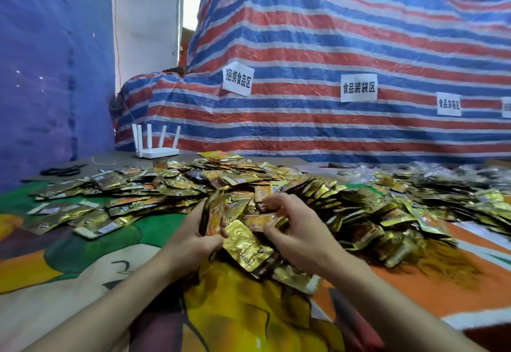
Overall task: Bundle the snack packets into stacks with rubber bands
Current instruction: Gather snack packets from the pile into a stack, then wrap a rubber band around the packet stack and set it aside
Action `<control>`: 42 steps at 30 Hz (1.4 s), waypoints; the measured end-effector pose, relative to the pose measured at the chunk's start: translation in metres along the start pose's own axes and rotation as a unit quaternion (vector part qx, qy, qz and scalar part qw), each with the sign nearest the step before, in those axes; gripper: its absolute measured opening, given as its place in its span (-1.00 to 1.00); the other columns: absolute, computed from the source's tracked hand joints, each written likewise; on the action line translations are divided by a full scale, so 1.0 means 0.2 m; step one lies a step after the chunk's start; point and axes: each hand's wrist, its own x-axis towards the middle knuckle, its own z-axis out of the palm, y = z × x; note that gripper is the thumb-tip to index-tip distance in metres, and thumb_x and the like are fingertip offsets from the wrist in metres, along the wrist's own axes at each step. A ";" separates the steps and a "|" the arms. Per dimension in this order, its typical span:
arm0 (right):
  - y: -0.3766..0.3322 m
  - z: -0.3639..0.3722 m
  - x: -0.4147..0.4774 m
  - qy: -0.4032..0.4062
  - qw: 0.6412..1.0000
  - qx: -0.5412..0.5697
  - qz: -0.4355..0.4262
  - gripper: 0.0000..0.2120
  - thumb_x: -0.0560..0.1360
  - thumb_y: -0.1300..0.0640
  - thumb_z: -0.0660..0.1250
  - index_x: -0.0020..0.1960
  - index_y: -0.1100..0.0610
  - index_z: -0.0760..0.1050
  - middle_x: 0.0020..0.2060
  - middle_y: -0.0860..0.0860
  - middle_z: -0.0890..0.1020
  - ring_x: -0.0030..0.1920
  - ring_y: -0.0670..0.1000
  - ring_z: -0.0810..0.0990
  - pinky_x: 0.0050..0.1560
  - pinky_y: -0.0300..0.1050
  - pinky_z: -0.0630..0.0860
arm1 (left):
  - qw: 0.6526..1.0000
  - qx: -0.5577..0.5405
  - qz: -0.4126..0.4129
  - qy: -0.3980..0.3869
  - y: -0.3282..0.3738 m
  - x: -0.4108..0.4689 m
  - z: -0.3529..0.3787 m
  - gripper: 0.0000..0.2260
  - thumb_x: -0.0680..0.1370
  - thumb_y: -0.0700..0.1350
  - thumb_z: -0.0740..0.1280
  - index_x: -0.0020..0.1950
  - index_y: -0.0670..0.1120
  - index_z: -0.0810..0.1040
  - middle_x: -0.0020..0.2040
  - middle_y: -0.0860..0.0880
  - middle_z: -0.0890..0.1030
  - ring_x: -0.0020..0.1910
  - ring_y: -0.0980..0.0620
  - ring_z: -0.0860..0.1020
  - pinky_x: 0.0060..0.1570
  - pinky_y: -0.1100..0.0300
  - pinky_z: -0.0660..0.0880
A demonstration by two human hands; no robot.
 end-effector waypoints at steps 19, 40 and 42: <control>0.70 -0.72 -0.41 -0.063 0.860 -0.348 0.367 -0.98 0.49 0.20 0.31 -0.09 0.10 0.50 -0.19 0.05 0.60 -0.18 0.06 0.61 -0.31 -0.13 0.48 | 0.981 -0.097 -0.044 0.161 -0.03 0.01 0.04 -0.62 0.44 -0.57 0.26 0.14 -0.21 0.52 -0.14 -0.13 0.54 -0.19 -0.13 0.56 0.01 -0.08 0.50; 0.64 -0.82 -0.36 0.015 0.864 -0.317 0.391 -0.86 0.36 0.18 0.48 -0.20 0.27 0.67 -0.45 0.02 0.53 -0.42 0.04 0.49 -0.37 -0.18 0.36 | 0.975 -0.161 -0.048 0.144 -0.03 0.01 0.03 -0.63 0.40 -0.54 0.28 0.06 -0.17 0.56 -0.16 -0.16 0.53 -0.20 -0.16 0.55 -0.01 -0.10 0.48; 0.62 -0.82 -0.35 0.021 0.857 -0.328 0.396 -0.87 0.37 0.18 0.47 -0.14 0.24 0.67 -0.39 0.03 0.62 -0.37 0.05 0.58 -0.34 -0.17 0.42 | 0.975 -0.165 -0.049 0.140 -0.02 0.01 0.03 -0.63 0.36 -0.50 0.33 0.08 -0.18 0.56 -0.17 -0.15 0.53 -0.21 -0.15 0.55 -0.03 -0.09 0.48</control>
